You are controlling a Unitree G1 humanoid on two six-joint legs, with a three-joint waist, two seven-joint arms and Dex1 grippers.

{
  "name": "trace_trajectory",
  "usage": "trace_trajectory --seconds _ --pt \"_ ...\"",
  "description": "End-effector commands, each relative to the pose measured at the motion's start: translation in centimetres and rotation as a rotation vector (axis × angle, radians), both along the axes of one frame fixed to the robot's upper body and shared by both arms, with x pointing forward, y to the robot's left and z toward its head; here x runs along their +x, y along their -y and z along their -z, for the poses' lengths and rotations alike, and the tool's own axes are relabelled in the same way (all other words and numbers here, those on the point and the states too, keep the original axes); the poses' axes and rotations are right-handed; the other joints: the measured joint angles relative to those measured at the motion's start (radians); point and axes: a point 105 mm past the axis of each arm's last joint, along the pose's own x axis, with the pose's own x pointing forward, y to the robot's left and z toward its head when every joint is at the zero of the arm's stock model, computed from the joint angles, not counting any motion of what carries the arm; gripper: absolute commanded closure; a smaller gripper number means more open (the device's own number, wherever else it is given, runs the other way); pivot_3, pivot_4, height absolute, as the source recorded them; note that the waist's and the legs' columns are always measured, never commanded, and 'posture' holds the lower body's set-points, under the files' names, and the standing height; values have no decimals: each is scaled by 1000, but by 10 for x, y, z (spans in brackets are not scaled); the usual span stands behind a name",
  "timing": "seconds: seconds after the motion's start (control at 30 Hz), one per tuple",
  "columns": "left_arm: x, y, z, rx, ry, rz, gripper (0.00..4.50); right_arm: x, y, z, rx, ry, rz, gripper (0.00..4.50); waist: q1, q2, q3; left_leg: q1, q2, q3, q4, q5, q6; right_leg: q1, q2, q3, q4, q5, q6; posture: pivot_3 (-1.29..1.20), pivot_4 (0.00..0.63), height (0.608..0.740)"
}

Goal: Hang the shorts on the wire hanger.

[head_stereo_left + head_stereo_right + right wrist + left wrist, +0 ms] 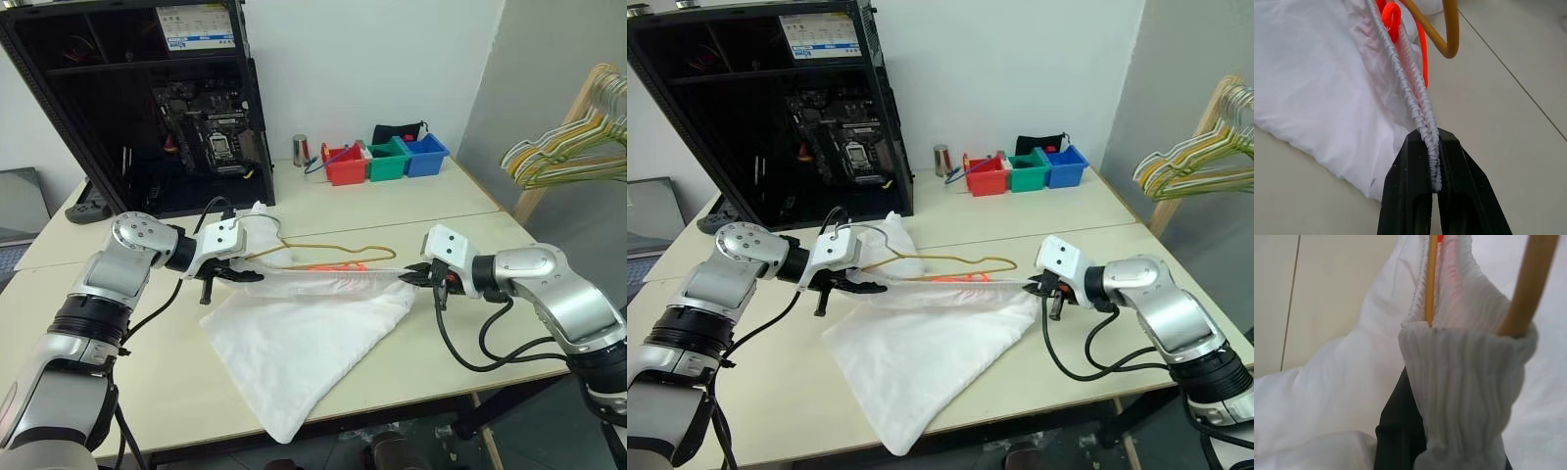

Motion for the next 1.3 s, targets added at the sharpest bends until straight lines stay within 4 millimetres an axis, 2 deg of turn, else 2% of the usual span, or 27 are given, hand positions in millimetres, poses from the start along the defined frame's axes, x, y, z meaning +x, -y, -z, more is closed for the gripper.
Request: trace_trajectory --seconds 0.03,0.27,0.47,0.67,0.83,1.07,1.17,1.3 --pt "-1 -26 -2 104 38 -37 4500 11 21 -19 -26 66 89 4432 0 0 0 0 0 0 0 0 0 0 0 0 0 0 0 -195 0 740" --pt "1 -32 2 145 50 -33 4500 13 20 -24 -25 76 82 4432 1 0 0 0 0 0 0 0 0 0 0 0 0 0 -1 -195 0 740" --pt "4 -26 -1 103 45 -57 4500 8 16 -20 -27 61 67 4432 0 0 0 0 0 0 0 0 0 0 0 0 0 0 0 -196 0 740" --pt "-2 -39 11 262 45 -6 4500 7 13 -28 -47 84 47 4432 0 0 0 0 0 0 0 0 0 0 0 0 0 0 0 -202 0 740" --pt "-1 -50 21 363 21 -25 4500 3 1 -33 -64 88 -12 4432 -1 0 0 0 0 0 0 0 0 0 0 0 0 0 0 -208 0 740" --pt "3 -54 24 421 13 -59 4500 -5 -9 -34 -118 83 -74 4432 -1 0 0 0 0 0 0 0 0 0 0 0 0 -1 1 -208 0 740" --pt "6 -54 23 441 24 -64 4500 -3 -9 -37 -149 97 -72 4432 -1 0 0 0 0 0 0 0 0 0 0 0 0 -1 1 -205 0 740" --pt "13 -37 20 426 68 -46 4500 5 -19 -44 -184 137 -72 4432 -1 0 0 0 0 0 0 0 0 0 0 0 0 -1 2 -204 0 740"
